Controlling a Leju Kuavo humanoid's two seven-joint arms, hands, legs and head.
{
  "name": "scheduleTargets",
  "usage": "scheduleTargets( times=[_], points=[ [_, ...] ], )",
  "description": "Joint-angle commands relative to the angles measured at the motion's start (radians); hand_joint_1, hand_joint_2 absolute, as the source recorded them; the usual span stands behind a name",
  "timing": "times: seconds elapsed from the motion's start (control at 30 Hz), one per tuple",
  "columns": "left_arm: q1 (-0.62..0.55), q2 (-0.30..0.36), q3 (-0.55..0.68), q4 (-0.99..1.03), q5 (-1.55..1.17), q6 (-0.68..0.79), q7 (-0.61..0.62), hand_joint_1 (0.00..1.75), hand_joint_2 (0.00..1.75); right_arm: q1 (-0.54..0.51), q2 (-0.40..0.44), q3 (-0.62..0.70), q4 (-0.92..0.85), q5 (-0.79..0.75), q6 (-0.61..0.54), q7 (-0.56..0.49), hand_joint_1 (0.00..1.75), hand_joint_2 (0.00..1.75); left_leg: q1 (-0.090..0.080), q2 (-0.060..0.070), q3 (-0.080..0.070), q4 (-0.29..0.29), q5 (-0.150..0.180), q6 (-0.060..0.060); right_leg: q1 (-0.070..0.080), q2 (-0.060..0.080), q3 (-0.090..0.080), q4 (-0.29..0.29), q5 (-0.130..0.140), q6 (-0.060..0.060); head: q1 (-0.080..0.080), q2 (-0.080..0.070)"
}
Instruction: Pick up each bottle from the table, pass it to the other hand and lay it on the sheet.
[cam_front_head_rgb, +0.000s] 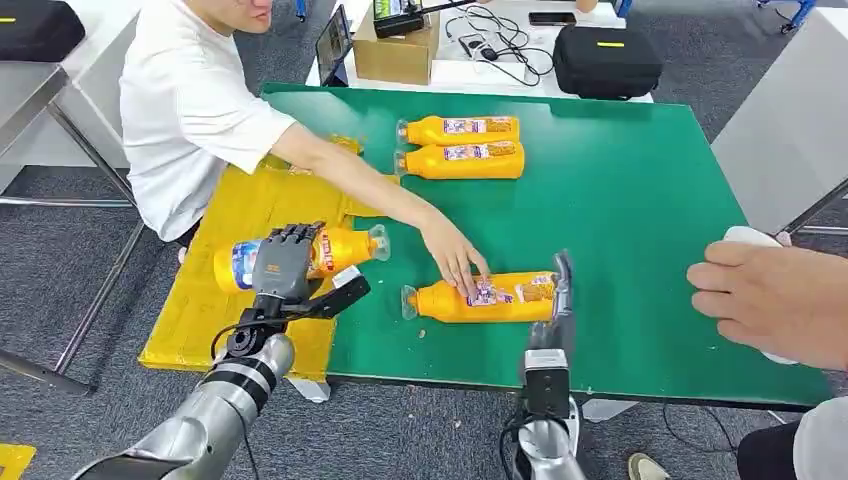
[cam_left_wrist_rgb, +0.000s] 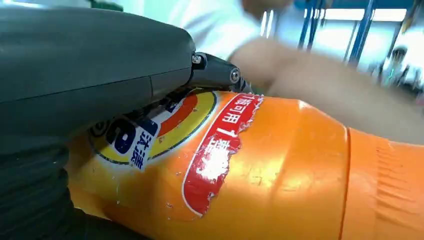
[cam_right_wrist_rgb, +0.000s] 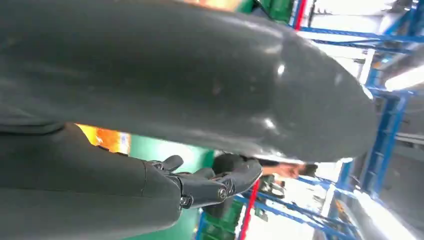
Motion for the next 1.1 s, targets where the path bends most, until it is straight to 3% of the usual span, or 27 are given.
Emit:
scheduleTargets(
  times=[0.03,0.67,0.7,0.83,0.87,0.9,0.93,1.1],
  points=[
    [-0.112,0.02,0.026,0.239,0.035,-0.063,0.02,1.75,1.75,-0.033,0.003,0.011,0.125,0.003,0.017,-0.006,0.0,0.0,0.001,0.0,0.003,0.0,-0.001,-0.001,0.001,0.0,0.003,-0.001,-0.001,-0.002,0.001,0.0],
    [-0.123,0.022,0.029,0.252,0.07,-0.163,0.067,1.75,1.75,-0.037,0.01,0.007,0.13,0.003,0.033,-0.006,0.0,0.0,0.001,0.002,0.004,0.0,-0.002,-0.002,0.002,0.001,0.004,-0.001,-0.001,-0.003,0.0,0.0],
    [-0.124,0.023,0.027,0.255,0.071,-0.175,0.071,1.75,0.0,-0.038,0.011,0.007,0.131,0.002,0.035,-0.006,0.0,0.0,0.001,0.002,0.004,0.0,-0.002,-0.001,0.002,0.001,0.004,-0.001,-0.001,-0.003,0.0,0.0],
    [-0.126,0.029,0.023,0.258,0.098,-0.27,0.081,1.75,0.0,-0.039,0.009,0.005,0.128,0.006,0.044,-0.009,0.0,0.0,0.001,0.002,0.004,0.0,-0.001,-0.001,0.001,0.001,0.003,-0.001,-0.001,-0.002,0.0,0.0],
    [-0.126,0.03,0.021,0.257,0.103,-0.284,0.08,1.19,0.0,-0.04,0.008,0.003,0.127,0.007,0.045,-0.009,0.0,0.0,0.001,0.003,0.005,0.0,-0.002,-0.002,0.002,0.001,0.005,-0.001,-0.001,-0.003,0.0,0.0],
    [-0.124,0.029,0.021,0.255,0.109,-0.293,0.078,0.19,0.0,-0.04,0.007,0.002,0.126,0.009,0.045,-0.009,0.0,0.0,0.001,0.002,0.004,0.0,-0.002,-0.001,0.001,0.001,0.004,-0.001,-0.001,-0.003,0.0,0.0],
    [-0.124,0.029,0.022,0.253,0.127,-0.324,0.06,0.02,0.0,-0.039,0.007,0.002,0.125,0.012,0.047,-0.009,0.0,0.0,0.001,0.002,0.004,-0.001,-0.001,-0.001,0.001,0.001,0.003,-0.001,-0.001,-0.002,0.0,0.0],
    [-0.127,0.047,-0.015,0.218,0.239,-0.537,-0.037,0.0,0.0,-0.042,-0.005,-0.01,0.085,0.008,0.042,-0.009,0.0,0.0,0.001,0.002,0.004,0.0,-0.002,-0.001,0.001,0.001,0.004,-0.001,-0.001,-0.002,0.0,0.0]
  ],
)
